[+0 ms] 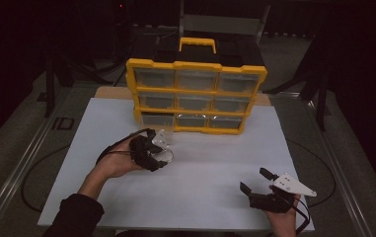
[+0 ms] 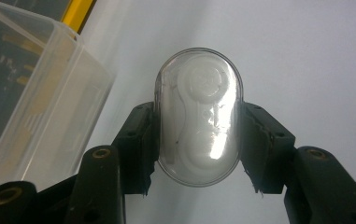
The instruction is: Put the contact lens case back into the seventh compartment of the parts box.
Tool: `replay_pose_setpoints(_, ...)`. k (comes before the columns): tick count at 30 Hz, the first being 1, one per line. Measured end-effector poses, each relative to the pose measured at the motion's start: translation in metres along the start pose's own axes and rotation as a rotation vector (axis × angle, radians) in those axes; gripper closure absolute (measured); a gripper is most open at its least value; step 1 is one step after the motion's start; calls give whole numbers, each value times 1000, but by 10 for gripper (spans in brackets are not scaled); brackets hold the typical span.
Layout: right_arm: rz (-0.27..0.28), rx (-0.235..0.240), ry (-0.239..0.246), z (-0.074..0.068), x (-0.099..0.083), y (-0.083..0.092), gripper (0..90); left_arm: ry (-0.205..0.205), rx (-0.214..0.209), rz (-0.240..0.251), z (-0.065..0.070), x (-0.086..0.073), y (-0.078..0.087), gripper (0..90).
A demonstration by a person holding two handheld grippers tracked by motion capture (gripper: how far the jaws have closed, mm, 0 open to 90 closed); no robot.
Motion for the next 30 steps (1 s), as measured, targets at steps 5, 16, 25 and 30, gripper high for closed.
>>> replay_pose_setpoints(5, 1, 0, -2, 0, 0, 0, 78, -2, 1, -8, -2, 0, 2, 497)
replay_pose_setpoints(16, -2, -1, 1, 0, 0, 0, 77, 16, 9, -3, -11, 1, 10, 497)
replay_pose_setpoints(25, -1, 1, 0, 0, 0, 0, 78, 35, 20, -5, -21, 3, 17, 497)
replay_pose_setpoints(30, -2, 1, 1, 0, 0, 0, 78, 50, 24, -5, -27, 5, 20, 497)
Point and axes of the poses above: each handheld gripper's, and its own axes: y roughly backward along the jaws, x roughly out of its top, z roughly to its right, the point moved 3 cm from there along -y, roughly forward along the jaws, and after that the axes turned 9 degrees about y, right-handed, at the moved point
